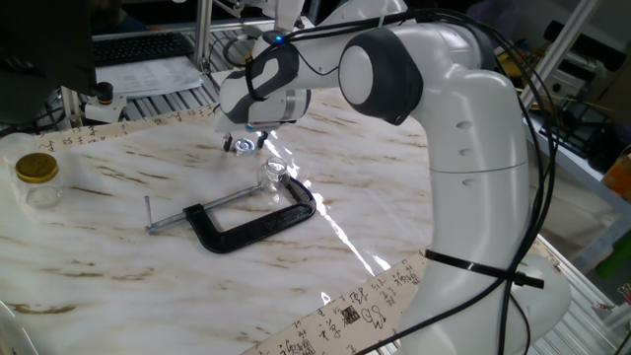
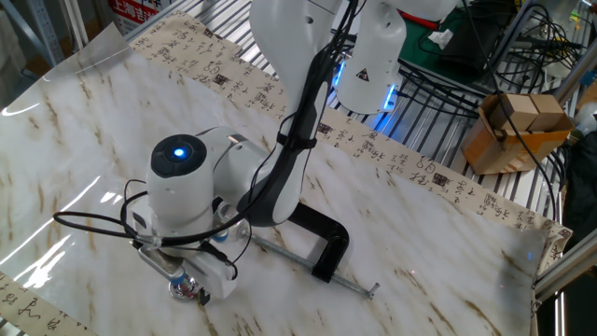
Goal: Screw the lid onto the jar
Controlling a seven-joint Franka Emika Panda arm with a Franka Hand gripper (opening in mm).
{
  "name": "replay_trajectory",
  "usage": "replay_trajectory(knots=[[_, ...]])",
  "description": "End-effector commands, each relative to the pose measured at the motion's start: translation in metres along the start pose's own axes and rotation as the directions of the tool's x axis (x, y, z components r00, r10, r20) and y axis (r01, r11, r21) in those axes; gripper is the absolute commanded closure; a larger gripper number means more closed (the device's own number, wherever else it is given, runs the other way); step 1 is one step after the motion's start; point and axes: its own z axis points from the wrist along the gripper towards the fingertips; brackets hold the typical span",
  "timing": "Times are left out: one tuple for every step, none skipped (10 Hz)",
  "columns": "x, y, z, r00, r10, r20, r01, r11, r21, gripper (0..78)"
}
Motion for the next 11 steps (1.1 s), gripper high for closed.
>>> replay_trajectory(knots=[[-0.0014,0.0011,-0.0021,1.0,0.004,0.008,-0.004,1.0,0.021,0.1],[-0.0014,0.0011,-0.0021,1.0,0.004,0.007,-0.004,1.0,0.019,0.1],[-0.0016,0.0011,-0.0022,1.0,0.003,0.007,-0.003,1.0,0.018,0.1],[-0.002,0.0012,-0.0022,1.0,0.003,0.008,-0.003,1.0,0.019,0.1],[-0.0025,0.0013,-0.0023,1.0,0.003,0.008,-0.003,1.0,0.017,0.1],[-0.0033,0.0014,-0.0024,1.0,0.003,0.008,-0.003,1.0,0.017,0.1],[-0.005,0.0016,-0.0026,1.0,0.002,0.007,-0.002,1.0,0.017,0.1],[-0.0065,0.0019,-0.0028,1.0,0.003,0.005,-0.003,1.0,0.016,0.1],[-0.0065,0.0018,-0.0024,1.0,0.005,0.004,-0.005,1.0,0.016,0.1],[-0.0063,0.0017,-0.0019,1.0,0.004,0.004,-0.004,1.0,0.016,0.1],[-0.0063,0.0017,-0.0018,1.0,0.003,0.004,-0.003,1.0,0.016,0.1]])
